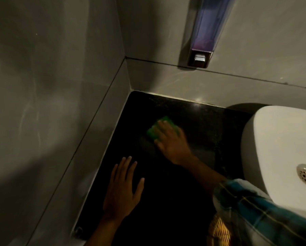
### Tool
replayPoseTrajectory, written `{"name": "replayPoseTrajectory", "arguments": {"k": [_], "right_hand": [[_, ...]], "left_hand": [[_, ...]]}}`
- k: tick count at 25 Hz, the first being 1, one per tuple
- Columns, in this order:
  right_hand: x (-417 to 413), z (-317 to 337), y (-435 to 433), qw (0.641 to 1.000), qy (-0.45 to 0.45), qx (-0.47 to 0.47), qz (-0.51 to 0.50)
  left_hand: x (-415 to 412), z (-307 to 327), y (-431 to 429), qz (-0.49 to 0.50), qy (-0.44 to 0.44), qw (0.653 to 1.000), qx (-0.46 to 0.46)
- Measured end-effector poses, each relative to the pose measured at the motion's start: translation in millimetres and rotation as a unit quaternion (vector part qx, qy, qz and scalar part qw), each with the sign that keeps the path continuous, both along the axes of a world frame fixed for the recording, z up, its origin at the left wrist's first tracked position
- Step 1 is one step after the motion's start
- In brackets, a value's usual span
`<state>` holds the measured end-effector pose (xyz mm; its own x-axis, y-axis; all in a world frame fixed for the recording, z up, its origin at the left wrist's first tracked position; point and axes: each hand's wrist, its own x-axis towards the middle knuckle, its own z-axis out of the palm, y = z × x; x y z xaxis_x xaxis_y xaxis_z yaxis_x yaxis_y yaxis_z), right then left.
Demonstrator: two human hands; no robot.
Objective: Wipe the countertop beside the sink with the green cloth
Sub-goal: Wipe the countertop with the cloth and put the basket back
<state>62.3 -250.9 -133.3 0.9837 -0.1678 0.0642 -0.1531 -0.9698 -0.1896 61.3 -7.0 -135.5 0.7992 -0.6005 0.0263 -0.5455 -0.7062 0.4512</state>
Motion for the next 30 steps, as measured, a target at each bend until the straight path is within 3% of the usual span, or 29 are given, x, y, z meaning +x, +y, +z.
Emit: {"name": "replayPoseTrajectory", "arguments": {"k": [1,3,4,7,10,13,17,19,21,23,26,27,30], "right_hand": [[-1.1,5.5,-17.3,0.992,0.002,0.018,-0.126],[-77.5,66.5,-57.4,0.932,-0.044,0.040,-0.357],[-68.5,71.9,-50.2,0.921,-0.026,0.097,-0.376],[-71.0,89.9,-23.1,0.919,0.047,0.193,-0.339],[-181.4,117.1,9.2,0.942,0.004,0.166,-0.291],[-261.5,128.4,46.7,0.937,0.031,0.274,-0.216],[-343.8,152.3,18.6,0.920,0.069,0.236,-0.306],[-366.9,157.9,1.1,0.898,0.121,0.201,-0.372],[-380.9,150.5,-13.4,0.871,0.158,0.178,-0.430],[-386.7,141.7,-18.6,0.846,0.172,0.227,-0.452],[-382.3,135.4,-13.8,0.786,0.155,0.383,-0.460],[-378.5,136.0,-12.6,0.782,0.146,0.394,-0.461],[-356.0,136.2,-8.5,0.813,0.131,0.366,-0.433]], "left_hand": [[0.2,2.3,1.1,-0.004,0.017,1.000,-0.007],[-55.5,58.8,-36.3,-0.063,-0.027,0.996,-0.050],[-52.3,54.8,-35.1,-0.059,-0.026,0.997,-0.049],[-47.8,39.3,-22.4,-0.026,0.044,0.998,-0.029],[-111.4,26.4,-2.1,-0.093,0.027,0.994,0.044],[-96.9,9.5,3.3,-0.060,0.042,0.995,0.063],[-71.6,28.8,-20.5,0.030,0.089,0.995,0.040],[-90.4,45.0,-41.1,0.006,0.066,0.998,-0.016],[-125.6,61.0,-57.8,-0.036,0.117,0.992,-0.035],[-159.0,70.8,-68.0,-0.042,0.205,0.978,-0.009],[-191.4,77.4,-72.9,-0.038,0.279,0.959,0.021],[-197.3,80.2,-70.9,-0.026,0.299,0.954,0.009],[-186.6,90.2,-57.6,0.042,0.283,0.958,-0.019]]}}
